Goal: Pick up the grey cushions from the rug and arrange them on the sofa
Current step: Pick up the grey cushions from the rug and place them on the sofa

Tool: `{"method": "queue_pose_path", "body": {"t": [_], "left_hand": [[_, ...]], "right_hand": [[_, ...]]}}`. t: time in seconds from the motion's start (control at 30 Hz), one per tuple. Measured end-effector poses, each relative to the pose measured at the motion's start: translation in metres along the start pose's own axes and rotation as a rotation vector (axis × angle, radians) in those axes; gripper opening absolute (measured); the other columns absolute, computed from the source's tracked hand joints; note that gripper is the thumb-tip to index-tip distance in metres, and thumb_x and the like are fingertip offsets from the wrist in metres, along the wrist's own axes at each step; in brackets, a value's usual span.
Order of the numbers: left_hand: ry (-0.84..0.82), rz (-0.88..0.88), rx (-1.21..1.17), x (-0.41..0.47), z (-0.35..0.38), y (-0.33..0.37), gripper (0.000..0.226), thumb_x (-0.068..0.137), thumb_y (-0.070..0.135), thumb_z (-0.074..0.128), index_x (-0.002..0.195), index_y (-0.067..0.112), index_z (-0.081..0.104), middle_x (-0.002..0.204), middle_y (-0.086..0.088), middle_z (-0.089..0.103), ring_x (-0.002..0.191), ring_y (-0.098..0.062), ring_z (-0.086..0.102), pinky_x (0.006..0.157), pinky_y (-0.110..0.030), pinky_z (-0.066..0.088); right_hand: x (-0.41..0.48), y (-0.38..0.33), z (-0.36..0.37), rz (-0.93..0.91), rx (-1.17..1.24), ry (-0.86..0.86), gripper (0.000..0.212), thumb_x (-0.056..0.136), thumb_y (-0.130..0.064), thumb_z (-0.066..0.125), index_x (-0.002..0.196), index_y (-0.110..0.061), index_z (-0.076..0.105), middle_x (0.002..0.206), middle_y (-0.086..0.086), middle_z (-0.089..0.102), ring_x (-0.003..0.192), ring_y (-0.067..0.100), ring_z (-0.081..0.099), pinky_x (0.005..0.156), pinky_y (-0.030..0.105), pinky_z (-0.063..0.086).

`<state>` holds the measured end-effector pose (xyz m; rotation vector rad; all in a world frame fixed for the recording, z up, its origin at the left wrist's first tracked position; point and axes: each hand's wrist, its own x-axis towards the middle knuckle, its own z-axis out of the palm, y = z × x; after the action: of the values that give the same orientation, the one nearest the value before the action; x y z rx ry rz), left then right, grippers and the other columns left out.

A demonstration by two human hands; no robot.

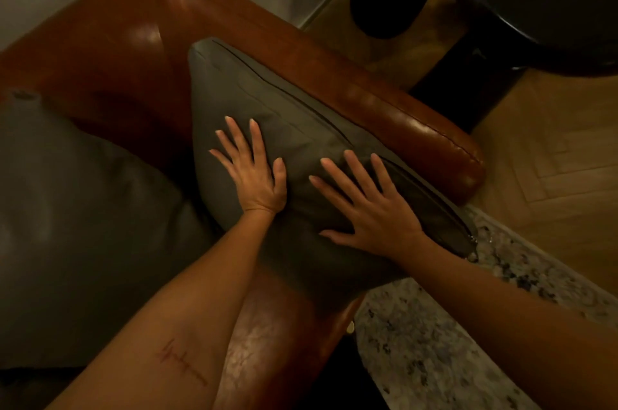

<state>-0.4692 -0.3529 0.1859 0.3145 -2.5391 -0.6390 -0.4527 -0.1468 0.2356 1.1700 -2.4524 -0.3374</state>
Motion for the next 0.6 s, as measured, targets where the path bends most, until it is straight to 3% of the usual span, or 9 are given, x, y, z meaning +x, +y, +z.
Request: {"method": "queue_pose_path", "body": {"t": [0.27, 0.37, 0.43, 0.5, 0.57, 0.6], "left_hand": [[-0.047, -0.011, -0.002, -0.003, -0.002, 0.001, 0.059, 0.096, 0.053, 0.007, 0.146, 0.035, -0.018, 0.149, -0.036, 0.013, 0.138, -0.044, -0.002, 0.112, -0.048, -0.016], [-0.096, -0.099, -0.013, -0.014, -0.013, 0.005, 0.065, 0.095, 0.055, 0.01, 0.15, 0.023, -0.007, 0.154, -0.029, 0.008, 0.142, -0.042, -0.001, 0.11, -0.055, -0.011], [-0.062, -0.405, -0.094, -0.025, -0.02, 0.009, 0.07, 0.094, 0.055, 0.015, 0.15, 0.017, 0.0, 0.157, -0.022, 0.001, 0.144, -0.039, 0.001, 0.11, -0.06, -0.006], [0.03, -0.914, -0.236, -0.038, -0.023, 0.012, 0.068, 0.095, 0.052, 0.022, 0.15, 0.018, 0.0, 0.159, -0.011, -0.007, 0.146, -0.033, 0.001, 0.112, -0.06, 0.0], [0.056, -1.346, -0.433, -0.053, -0.026, 0.016, 0.066, 0.098, 0.05, 0.027, 0.151, 0.025, -0.003, 0.159, -0.006, -0.01, 0.147, -0.03, 0.001, 0.113, -0.056, 0.001], [0.052, -1.465, -0.555, -0.063, -0.026, 0.017, 0.067, 0.097, 0.052, 0.028, 0.151, 0.027, -0.004, 0.159, -0.005, -0.01, 0.146, -0.03, 0.001, 0.113, -0.054, 0.002]], "right_hand": [[-0.001, 0.001, 0.002, -0.016, -0.03, -0.051, 0.087, 0.084, -0.073, 0.035, 0.152, -0.02, 0.024, 0.157, 0.01, 0.017, 0.143, 0.035, 0.016, 0.116, 0.054, 0.003], [-0.001, -0.002, -0.015, 0.027, 0.077, -0.022, 0.079, 0.086, -0.07, 0.041, 0.148, -0.021, 0.036, 0.156, 0.012, 0.029, 0.142, 0.036, 0.023, 0.115, 0.055, 0.015], [0.008, -0.005, -0.028, 0.121, 0.212, 0.034, 0.067, 0.088, -0.062, 0.046, 0.141, -0.022, 0.047, 0.148, 0.014, 0.042, 0.135, 0.037, 0.033, 0.109, 0.054, 0.027], [0.024, -0.002, -0.04, 0.324, 0.315, 0.049, 0.062, 0.09, -0.057, 0.046, 0.139, -0.019, 0.047, 0.141, 0.019, 0.048, 0.125, 0.037, 0.045, 0.099, 0.051, 0.038], [0.041, 0.005, -0.051, 0.541, 0.374, -0.015, 0.065, 0.093, -0.057, 0.042, 0.141, -0.014, 0.043, 0.135, 0.02, 0.05, 0.119, 0.036, 0.051, 0.092, 0.048, 0.044], [0.047, 0.008, -0.054, 0.611, 0.397, -0.092, 0.067, 0.094, -0.058, 0.04, 0.143, -0.012, 0.04, 0.135, 0.019, 0.051, 0.118, 0.035, 0.052, 0.091, 0.047, 0.044]]}}
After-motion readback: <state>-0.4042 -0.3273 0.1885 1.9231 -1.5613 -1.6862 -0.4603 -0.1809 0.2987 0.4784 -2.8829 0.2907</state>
